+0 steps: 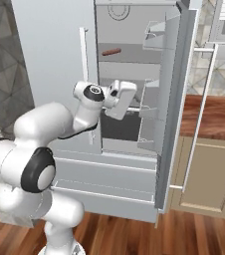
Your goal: Move the hot dog bun to the plate on the dining table and place the condiment next to that plate. Then navigate to the fridge and take the sausage and place it on the plate as well.
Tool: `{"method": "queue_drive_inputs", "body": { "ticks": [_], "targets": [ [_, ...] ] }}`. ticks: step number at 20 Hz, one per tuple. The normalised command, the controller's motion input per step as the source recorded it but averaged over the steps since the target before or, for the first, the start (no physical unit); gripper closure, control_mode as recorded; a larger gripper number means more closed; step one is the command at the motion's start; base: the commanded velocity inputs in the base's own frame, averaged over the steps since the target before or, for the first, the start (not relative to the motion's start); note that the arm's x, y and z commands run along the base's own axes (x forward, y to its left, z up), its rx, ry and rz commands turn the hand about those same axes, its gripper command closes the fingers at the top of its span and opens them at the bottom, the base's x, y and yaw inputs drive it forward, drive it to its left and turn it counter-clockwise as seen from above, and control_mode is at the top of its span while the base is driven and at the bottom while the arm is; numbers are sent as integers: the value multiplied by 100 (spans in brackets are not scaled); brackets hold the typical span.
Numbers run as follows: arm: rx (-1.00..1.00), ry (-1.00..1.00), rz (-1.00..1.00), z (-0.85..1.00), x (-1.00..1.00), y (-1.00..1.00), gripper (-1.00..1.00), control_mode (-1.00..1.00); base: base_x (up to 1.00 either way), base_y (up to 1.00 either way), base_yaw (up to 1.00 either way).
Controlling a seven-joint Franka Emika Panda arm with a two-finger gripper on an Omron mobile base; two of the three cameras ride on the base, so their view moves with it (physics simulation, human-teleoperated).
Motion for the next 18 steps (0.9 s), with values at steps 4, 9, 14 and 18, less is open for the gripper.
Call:
{"method": "queue_drive_inputs", "body": {
  "ticks": [4, 9, 14, 18],
  "targets": [
    [1, -21, 5, 41, -88, 61, -100, -100, 0, 0, 0],
    [11, -5, 16, 35, -64, 100, -100, -100, 0, 0, 0],
    [32, 0, 16, 55, -37, 99, -100, -100, 0, 0, 0],
    [44, 0, 16, 51, -41, 83, -100, -100, 0, 0, 0]
  ]
}}
